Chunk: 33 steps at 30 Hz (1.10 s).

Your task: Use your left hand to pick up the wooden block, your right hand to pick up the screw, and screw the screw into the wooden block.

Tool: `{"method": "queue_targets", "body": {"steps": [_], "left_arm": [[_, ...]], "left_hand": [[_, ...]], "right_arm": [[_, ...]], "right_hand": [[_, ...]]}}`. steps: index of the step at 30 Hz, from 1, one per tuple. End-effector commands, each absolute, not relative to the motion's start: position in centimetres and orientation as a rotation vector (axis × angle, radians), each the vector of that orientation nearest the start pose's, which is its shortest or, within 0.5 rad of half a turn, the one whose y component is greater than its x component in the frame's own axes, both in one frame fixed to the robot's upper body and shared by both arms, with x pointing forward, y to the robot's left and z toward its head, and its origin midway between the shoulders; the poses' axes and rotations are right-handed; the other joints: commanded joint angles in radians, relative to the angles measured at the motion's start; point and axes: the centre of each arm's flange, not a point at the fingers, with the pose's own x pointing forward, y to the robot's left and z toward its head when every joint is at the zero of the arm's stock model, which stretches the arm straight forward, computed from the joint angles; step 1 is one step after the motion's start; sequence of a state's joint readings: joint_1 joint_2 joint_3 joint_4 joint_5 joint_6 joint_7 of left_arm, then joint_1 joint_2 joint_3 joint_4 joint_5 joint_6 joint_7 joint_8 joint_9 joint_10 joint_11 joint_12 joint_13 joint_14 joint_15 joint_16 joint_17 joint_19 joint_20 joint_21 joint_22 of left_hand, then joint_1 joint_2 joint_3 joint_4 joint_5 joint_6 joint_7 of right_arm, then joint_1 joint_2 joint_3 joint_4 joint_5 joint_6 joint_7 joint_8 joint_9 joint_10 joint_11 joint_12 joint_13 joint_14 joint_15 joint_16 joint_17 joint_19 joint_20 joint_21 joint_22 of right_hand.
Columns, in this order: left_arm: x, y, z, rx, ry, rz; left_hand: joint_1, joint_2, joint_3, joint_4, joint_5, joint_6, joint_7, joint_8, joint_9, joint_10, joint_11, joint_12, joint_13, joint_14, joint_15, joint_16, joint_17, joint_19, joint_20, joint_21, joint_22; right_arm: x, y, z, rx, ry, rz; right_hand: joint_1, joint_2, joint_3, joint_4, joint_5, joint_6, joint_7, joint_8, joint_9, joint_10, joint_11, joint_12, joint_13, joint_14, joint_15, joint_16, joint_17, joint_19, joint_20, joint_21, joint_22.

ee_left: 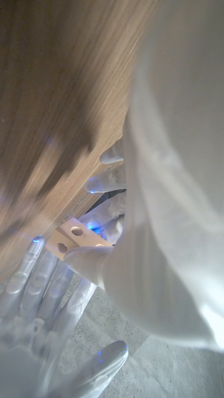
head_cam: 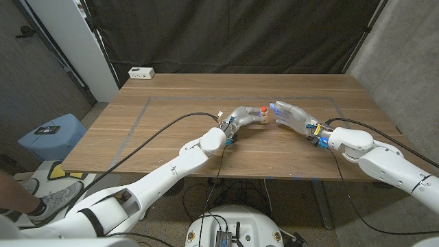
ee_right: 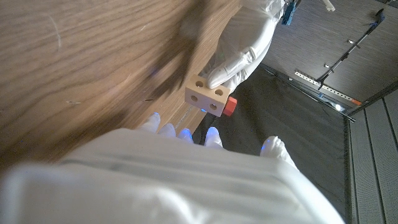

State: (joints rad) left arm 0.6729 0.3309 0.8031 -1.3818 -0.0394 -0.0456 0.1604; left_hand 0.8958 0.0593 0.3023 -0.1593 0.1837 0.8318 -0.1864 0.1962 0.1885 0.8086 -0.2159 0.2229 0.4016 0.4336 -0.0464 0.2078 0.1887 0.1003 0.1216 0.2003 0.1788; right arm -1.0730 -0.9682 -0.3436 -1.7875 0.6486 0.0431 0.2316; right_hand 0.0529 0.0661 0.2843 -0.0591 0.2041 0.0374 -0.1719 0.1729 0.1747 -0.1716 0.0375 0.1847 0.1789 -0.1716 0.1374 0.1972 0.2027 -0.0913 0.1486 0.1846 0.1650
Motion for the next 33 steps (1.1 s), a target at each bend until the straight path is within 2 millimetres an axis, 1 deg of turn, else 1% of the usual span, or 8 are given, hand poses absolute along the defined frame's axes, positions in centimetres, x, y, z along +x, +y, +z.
{"method": "queue_targets", "body": {"steps": [1, 9, 16, 22, 33], "left_arm": [[63.2, 3.3, -4.7, 0.585, -0.603, -0.401], [63.0, 3.3, -4.9, 0.582, -0.601, -0.4], [62.9, 3.3, -5.0, 0.579, -0.602, -0.399], [62.8, 3.4, -5.0, 0.576, -0.602, -0.396], [62.6, 3.4, -5.1, 0.572, -0.599, -0.39]], "left_hand": [[-0.006, 0.001, 0.001, 0.007, 0.008, 0.011, 0.002, 0.01, 0.002, 0.009, -0.001, 0.007, 0.005, 0.008, -0.06, 0.007, 0.001, -0.003, 0.009, 0.005, 0.005], [-0.006, 0.0, 0.001, 0.007, 0.008, 0.013, 0.003, 0.01, 0.002, 0.009, 0.0, 0.007, 0.006, 0.008, -0.061, 0.007, 0.001, -0.002, 0.008, 0.005, 0.005], [-0.007, 0.001, 0.0, 0.008, 0.008, 0.012, 0.006, 0.01, 0.002, 0.009, 0.0, 0.007, 0.007, 0.008, -0.06, 0.007, 0.001, -0.002, 0.008, 0.005, 0.005], [-0.007, 0.001, 0.0, 0.008, 0.008, 0.012, 0.004, 0.009, 0.002, 0.008, 0.0, 0.007, 0.008, 0.009, -0.06, 0.007, 0.001, -0.001, 0.009, 0.006, 0.005], [-0.006, 0.002, 0.0, 0.008, 0.009, 0.011, 0.005, 0.008, 0.002, 0.01, 0.0, 0.007, 0.01, 0.009, -0.06, 0.008, 0.001, -0.001, 0.01, 0.005, 0.005]], "right_arm": [[55.9, -28.1, -4.4, -0.42, -0.395, 0.571], [55.7, -27.9, -4.4, -0.427, -0.4, 0.579], [55.4, -27.7, -4.4, -0.432, -0.404, 0.581], [55.1, -27.6, -4.5, -0.438, -0.407, 0.584], [54.8, -27.5, -4.5, -0.443, -0.409, 0.591]], "right_hand": [[-0.009, 0.0, -0.001, 0.003, 0.002, 0.01, -0.007, 0.007, 0.001, -0.197, -0.003, 0.001, 0.003, -0.193, 0.003, 0.0, 0.002, -0.007, 0.001, 0.0, 0.006], [-0.012, 0.0, -0.003, 0.006, 0.003, 0.022, -0.013, 0.011, 0.001, -0.199, -0.003, 0.001, 0.003, -0.196, 0.002, 0.0, 0.002, -0.008, 0.002, 0.001, 0.006], [-0.012, 0.0, -0.003, 0.007, 0.004, 0.038, -0.028, 0.016, 0.001, -0.201, -0.009, 0.002, 0.003, -0.199, 0.004, 0.0, 0.002, -0.011, 0.003, 0.001, 0.006], [-0.012, 0.001, -0.003, 0.008, 0.004, 0.048, -0.035, 0.019, 0.001, -0.204, -0.011, 0.002, 0.003, -0.202, 0.002, -0.001, 0.002, -0.013, 0.004, 0.001, 0.006], [-0.012, 0.004, -0.002, 0.01, 0.005, 0.085, -0.035, 0.028, 0.001, -0.209, -0.018, 0.002, 0.003, -0.205, 0.001, 0.0, 0.001, -0.015, 0.005, 0.002, 0.006]]}}
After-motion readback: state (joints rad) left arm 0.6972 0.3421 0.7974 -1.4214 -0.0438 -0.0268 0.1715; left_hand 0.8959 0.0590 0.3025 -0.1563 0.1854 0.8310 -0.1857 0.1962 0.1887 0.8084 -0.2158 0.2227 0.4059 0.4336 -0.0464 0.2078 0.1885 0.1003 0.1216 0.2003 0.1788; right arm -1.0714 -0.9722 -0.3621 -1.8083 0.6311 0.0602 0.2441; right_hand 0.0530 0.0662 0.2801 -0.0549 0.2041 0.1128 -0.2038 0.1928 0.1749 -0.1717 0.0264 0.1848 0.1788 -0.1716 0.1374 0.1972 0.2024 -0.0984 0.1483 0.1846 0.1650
